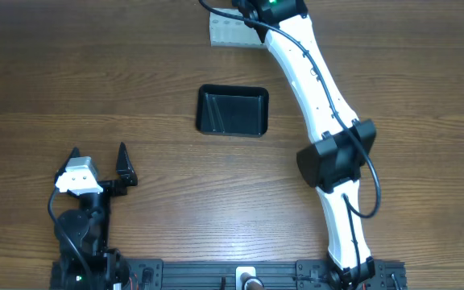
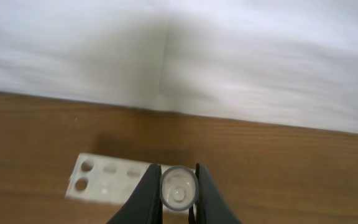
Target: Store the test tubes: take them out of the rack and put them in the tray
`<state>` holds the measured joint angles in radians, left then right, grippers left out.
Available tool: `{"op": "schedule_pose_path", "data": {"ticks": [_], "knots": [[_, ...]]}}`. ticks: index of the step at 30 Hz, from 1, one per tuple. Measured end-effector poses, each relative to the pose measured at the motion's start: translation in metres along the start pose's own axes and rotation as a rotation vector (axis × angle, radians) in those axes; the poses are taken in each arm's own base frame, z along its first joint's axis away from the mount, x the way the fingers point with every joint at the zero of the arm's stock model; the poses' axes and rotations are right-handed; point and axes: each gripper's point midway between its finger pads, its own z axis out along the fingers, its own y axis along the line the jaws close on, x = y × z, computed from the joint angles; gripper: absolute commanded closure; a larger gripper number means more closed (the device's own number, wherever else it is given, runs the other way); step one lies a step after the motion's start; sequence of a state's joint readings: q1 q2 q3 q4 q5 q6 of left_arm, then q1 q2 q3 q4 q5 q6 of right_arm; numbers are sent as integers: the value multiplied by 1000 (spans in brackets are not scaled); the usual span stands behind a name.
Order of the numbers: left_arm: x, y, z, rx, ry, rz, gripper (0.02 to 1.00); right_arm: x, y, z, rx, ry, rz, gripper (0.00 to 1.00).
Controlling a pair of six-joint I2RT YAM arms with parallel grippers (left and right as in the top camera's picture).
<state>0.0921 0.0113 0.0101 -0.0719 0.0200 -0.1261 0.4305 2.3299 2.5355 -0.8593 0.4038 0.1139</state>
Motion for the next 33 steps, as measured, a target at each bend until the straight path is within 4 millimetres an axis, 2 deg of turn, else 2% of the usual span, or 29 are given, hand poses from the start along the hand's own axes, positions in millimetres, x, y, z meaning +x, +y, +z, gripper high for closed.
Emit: {"op": "schedule_pose_path", "data": {"ticks": [4, 9, 14, 20, 25, 33], "knots": [[0, 0, 0, 0, 0, 0, 23, 15, 5, -25, -12, 80, -2, 943], [0, 0, 0, 0, 0, 0, 20, 60, 27, -51, -47, 254, -21, 976], [0, 0, 0, 0, 0, 0, 23, 101, 45, -74, -67, 417, -19, 961], [0, 0, 0, 0, 0, 0, 20, 137, 41, -95, -43, 581, 4, 961], [0, 0, 0, 0, 0, 0, 23, 152, 44, -98, -60, 656, 25, 941], [0, 0, 0, 0, 0, 0, 20, 176, 47, -73, -59, 742, 52, 936]]}}
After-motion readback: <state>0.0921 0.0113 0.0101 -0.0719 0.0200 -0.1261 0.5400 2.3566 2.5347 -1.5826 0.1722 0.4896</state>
